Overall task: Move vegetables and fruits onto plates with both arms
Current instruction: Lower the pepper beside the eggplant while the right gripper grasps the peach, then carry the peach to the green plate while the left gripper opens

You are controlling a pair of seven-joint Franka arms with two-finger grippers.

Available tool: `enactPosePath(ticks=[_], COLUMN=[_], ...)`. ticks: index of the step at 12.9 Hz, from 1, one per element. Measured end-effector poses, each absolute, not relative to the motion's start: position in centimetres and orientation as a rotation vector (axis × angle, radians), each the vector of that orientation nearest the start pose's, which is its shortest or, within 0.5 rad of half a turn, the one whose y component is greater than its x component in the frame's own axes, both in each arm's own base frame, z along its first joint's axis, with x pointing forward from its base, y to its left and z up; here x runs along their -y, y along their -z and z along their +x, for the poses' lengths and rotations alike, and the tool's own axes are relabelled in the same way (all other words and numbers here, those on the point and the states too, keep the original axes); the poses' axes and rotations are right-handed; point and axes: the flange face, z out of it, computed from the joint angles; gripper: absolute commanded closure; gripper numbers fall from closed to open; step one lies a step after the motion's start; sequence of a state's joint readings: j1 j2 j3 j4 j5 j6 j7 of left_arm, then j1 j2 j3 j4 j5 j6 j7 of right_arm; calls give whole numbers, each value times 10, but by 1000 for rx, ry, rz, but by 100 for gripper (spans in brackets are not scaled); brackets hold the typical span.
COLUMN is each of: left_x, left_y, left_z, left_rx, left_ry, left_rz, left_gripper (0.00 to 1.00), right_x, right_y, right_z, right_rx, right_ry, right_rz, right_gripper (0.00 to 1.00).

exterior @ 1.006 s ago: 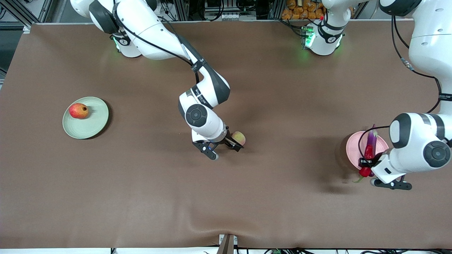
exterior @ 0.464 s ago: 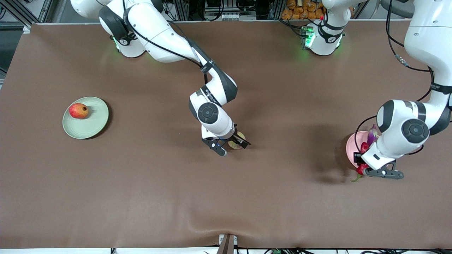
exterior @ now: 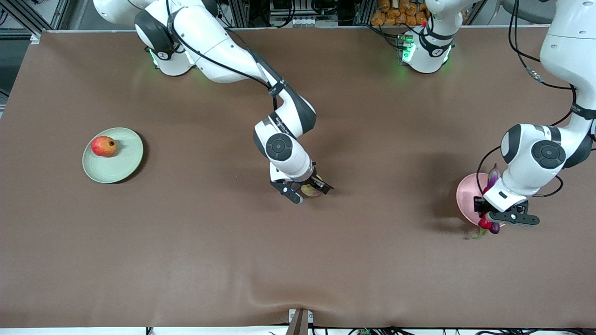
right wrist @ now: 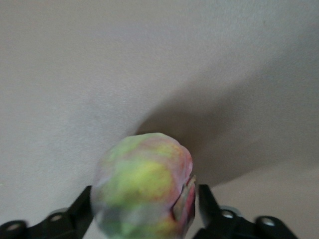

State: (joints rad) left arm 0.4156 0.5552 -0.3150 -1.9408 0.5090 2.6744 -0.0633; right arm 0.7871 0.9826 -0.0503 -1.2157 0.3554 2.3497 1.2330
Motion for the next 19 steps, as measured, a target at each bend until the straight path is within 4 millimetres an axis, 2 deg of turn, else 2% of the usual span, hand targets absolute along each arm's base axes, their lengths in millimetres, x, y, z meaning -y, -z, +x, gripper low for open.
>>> enactPosePath(ticks=[1, 2, 3, 4, 6, 7, 9, 11, 14, 16, 18, 19], left_x=[-58, -57, -56, -56, -55, -55, -55, -55, -45, -20, 23, 41], left_y=[-225, -224, -222, -221, -220, -220, -220, -220, -228, -244, -279, -302], left_z=[635, 634, 633, 632, 631, 630, 630, 630, 632, 634, 639, 644], left_rx=[-295, -288, -287, -287, -287, -287, -287, -288, -264, -218, -189, -186], left_ry=[333, 328, 324, 320, 315, 314, 314, 315, 322, 257, 147, 92], left_rz=[-2991, -2995, -2997, -2998, -3000, -3000, -3000, -3000, -3005, -3008, -2993, -2973], left_gripper=[49, 30, 3, 0, 0, 0, 0, 0, 0, 0, 0, 0], right_x=[-531, -531, -531, -527, -508, -492, -456, -416, -338, -281, -227, -206], right_y=[-191, -190, -191, -191, -197, -206, -239, -273, -327, -360, -370, -367], right_z=[561, 561, 562, 565, 582, 596, 624, 642, 667, 680, 678, 672], right_rx=[-992, -993, -998, -1013, -1062, -1096, -1157, -1159, -973, -869, -726, -656], right_ry=[-155, -154, -153, -153, -177, -203, -275, -366, -461, -455, -458, -458], right_rz=[-2705, -2705, -2703, -2703, -2707, -2707, -2712, -2748, -2824, -2830, -2870, -2928], right_gripper=[100, 100, 100, 100, 100, 100, 100, 100, 100, 100, 100, 100])
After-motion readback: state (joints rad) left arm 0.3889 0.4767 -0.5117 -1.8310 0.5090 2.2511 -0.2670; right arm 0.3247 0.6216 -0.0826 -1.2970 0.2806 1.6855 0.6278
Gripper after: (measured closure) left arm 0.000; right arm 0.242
